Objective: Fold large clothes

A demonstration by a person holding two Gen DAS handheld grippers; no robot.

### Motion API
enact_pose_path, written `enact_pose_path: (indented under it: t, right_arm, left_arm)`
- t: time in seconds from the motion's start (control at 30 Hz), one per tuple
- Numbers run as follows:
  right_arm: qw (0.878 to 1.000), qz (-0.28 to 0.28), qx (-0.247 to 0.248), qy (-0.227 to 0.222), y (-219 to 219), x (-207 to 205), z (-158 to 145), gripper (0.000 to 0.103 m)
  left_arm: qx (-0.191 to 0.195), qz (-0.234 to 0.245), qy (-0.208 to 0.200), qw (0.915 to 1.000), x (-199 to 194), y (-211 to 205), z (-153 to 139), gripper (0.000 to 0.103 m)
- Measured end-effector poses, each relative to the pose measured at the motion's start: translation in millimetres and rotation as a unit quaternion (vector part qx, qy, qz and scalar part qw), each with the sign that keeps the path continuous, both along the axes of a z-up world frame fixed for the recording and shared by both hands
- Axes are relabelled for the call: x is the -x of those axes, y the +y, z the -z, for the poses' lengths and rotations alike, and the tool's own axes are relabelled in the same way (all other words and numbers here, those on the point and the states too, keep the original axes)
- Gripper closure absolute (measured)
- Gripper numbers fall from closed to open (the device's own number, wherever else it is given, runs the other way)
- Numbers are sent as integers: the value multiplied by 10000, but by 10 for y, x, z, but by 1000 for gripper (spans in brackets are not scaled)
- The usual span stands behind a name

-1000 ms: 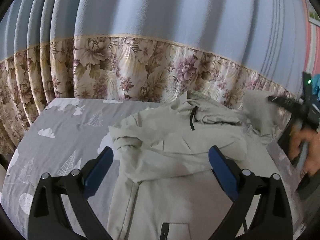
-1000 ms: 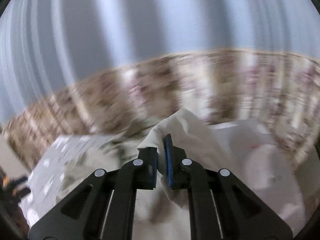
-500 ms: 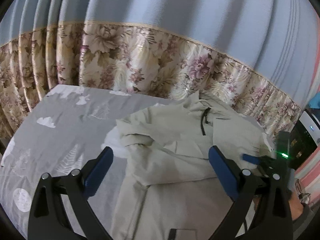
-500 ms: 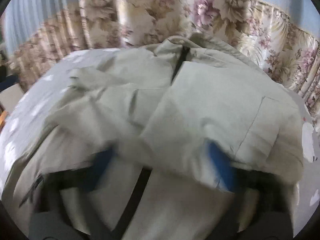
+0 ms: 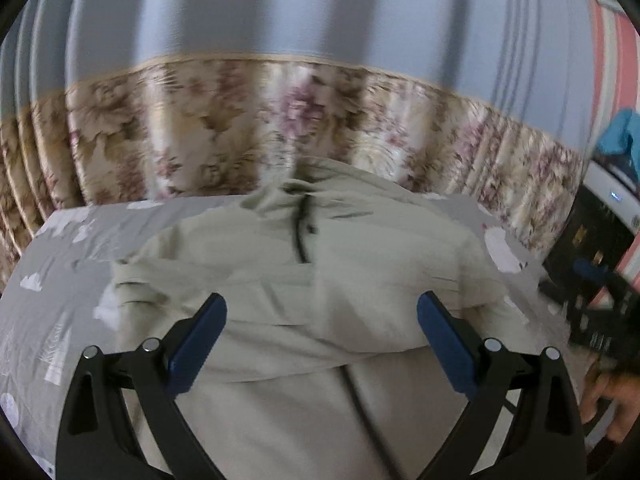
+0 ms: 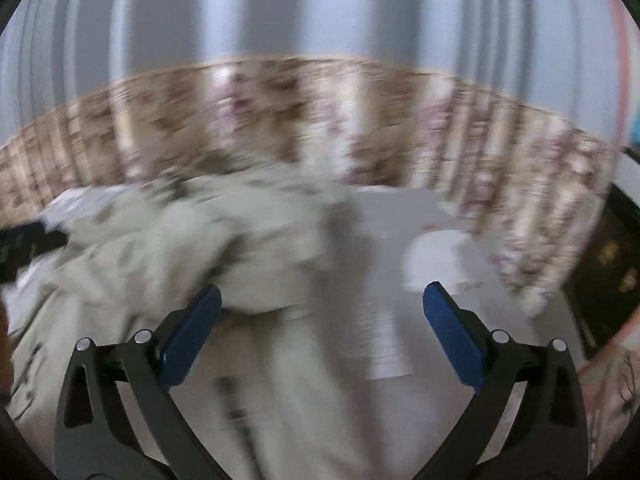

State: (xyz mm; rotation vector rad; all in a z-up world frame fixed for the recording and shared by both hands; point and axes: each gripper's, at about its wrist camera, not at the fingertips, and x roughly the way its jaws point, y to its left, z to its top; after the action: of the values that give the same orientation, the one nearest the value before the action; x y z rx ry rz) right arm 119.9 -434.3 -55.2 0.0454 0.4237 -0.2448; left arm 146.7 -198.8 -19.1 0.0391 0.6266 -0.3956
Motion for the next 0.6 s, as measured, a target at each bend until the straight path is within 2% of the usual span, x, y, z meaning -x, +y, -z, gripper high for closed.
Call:
enact_pose_path:
  t: [0.13, 0.27, 0.37, 0.43, 0.5, 0.53, 0.6]
  right_arm:
    - [9994, 220, -246, -65, -339, 5, -20, 3]
    - [9994, 150, -307, -54, -426, 69, 5, 3]
    - [9990, 121, -432, -53, -461, 87, 37, 3]
    - [9987, 129, -500, -46, -475, 92, 47, 3]
    - [9984, 75, -552, -45, -468, 105, 52, 3]
    - [9986, 51, -523, -47, -445, 114, 50, 3]
    - [9990, -27, -445, -50, -401, 122, 44, 3]
  left_arm:
    - [-312, 120, 25, 9994, 31, -546, 180, 7]
    - [-268, 165, 2, 9995, -32, -882, 199, 7]
    - [-480, 219, -33, 9986, -175, -1117, 258, 6]
    - [-842, 270, 317, 9956, -383, -1277, 482, 7]
    - [-955, 187, 417, 9944, -520, -1274, 616, 7]
    - [-952, 169, 474, 9942, -568, -1234, 648, 8]
    - [-591, 231, 650, 9959, -619, -1076, 615, 28]
